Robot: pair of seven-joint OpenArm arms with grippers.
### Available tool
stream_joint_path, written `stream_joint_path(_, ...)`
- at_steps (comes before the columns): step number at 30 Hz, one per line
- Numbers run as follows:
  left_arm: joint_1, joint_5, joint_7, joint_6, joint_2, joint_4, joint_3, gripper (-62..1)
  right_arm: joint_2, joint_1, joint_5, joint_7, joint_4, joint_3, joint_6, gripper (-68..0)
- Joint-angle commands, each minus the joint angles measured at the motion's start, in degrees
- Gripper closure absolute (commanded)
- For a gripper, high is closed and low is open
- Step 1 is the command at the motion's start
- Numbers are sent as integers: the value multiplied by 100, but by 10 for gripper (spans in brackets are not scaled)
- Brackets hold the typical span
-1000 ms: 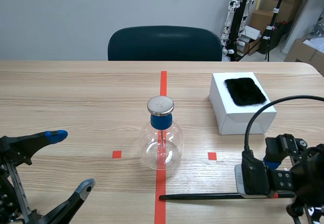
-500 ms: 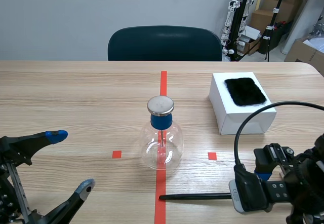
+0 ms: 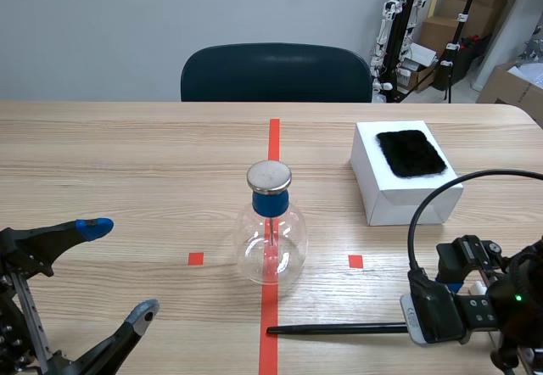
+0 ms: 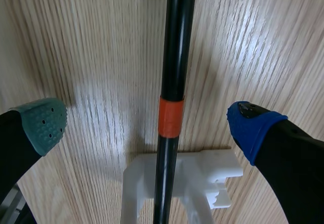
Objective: Do the electroscope experiment. pick up the black charging rod
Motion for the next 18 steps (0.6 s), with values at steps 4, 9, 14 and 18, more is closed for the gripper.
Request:
stream_joint_path(4, -15, -44, -85, 7, -7, 33, -9, -623, 46, 138, 81, 131, 81, 90, 46, -679)
stream_joint_path(9, -15, -44, -85, 7, -7, 33, -9, -623, 33, 151, 232, 98, 81, 90, 46, -679)
stream_joint_path(14, -15, -44, -83, 7, -7, 33, -9, -623, 35, 162, 511, 127, 81, 90, 46, -679)
stream_joint_path(18, -15, -44, -85, 7, -7, 33, -9, -623, 35, 164, 605, 111, 81, 90, 46, -679)
